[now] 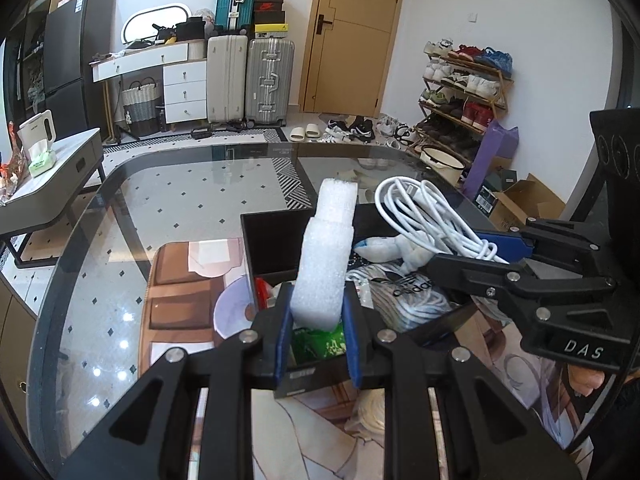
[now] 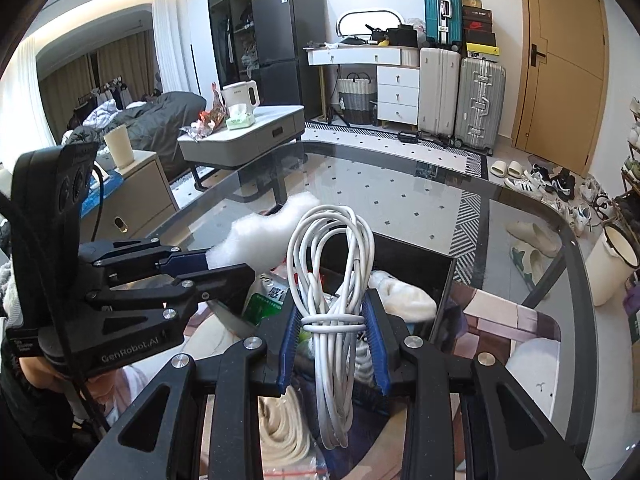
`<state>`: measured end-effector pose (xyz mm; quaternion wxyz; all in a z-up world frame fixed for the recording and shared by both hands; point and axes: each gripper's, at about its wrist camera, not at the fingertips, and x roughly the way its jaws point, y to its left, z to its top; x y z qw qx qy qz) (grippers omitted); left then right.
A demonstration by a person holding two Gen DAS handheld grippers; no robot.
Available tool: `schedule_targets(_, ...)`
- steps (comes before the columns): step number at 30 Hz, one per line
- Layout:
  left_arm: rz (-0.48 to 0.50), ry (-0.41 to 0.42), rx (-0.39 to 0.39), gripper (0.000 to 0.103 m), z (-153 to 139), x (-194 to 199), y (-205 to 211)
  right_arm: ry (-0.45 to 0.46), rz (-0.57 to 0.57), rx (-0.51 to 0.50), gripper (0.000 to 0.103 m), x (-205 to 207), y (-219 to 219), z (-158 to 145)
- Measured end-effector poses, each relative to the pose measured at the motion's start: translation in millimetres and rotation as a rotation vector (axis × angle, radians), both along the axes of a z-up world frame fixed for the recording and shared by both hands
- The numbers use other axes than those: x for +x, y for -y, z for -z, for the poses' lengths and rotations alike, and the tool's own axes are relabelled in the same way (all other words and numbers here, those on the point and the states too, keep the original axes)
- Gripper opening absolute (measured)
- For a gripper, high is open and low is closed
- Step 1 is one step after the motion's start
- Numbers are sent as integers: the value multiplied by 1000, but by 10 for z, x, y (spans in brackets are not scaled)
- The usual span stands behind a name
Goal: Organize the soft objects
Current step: 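Open both grippers to drop the foam strip and cable into the box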
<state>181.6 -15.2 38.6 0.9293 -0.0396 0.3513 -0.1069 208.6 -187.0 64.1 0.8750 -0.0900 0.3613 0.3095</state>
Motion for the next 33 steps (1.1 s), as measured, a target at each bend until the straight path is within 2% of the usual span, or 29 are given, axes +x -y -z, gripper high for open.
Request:
schedule_targets(12, -15, 2, 37, 21, 61, 107, 60, 5, 33, -64, 31, 337, -232, 194)
schedule_targets(16, -15, 2, 55, 24, 64, 115, 57, 13, 32, -58, 31, 400, -238, 243)
schedule_targets(18, -1, 9, 37, 40, 53, 80, 64, 27, 24, -49, 34, 375, -214, 233)
schedule_targets(21, 20, 38, 36, 54, 22, -18, 85, 75, 23, -34, 52, 258, -145, 160)
schedule_targets(23, 23, 63, 60, 55, -8, -111, 116, 114, 40, -34, 57, 160, -63, 97)
schedule_targets(25, 25, 73, 51, 56, -33, -189, 103, 129, 45, -20, 71, 98, 40, 36)
schedule_targets(26, 23, 73, 42, 59, -39, -218, 88, 136, 50, -11, 75, 47, 86, 16)
schedule_targets(28, 15, 74, 33, 75, -43, -291, 55, 143, 67, 3, 84, -37, 185, -19)
schedule_targets(29, 6, 81, 34, 96, -51, -333, 35, 136, 68, 12, 86, -85, 226, -29)
schedule_targets(30, -13, 102, 37, 103, -63, -391, 10, 134, 64, 19, 90, -134, 260, -40)
schedule_targets(31, -24, 122, 36, 103, -75, -439, -20, 131, 58, 23, 96, -183, 278, -42)
schedule_targets(33, -29, 134, 28, 103, -87, -509, -55, 135, 48, 16, 102, -299, 309, -35)
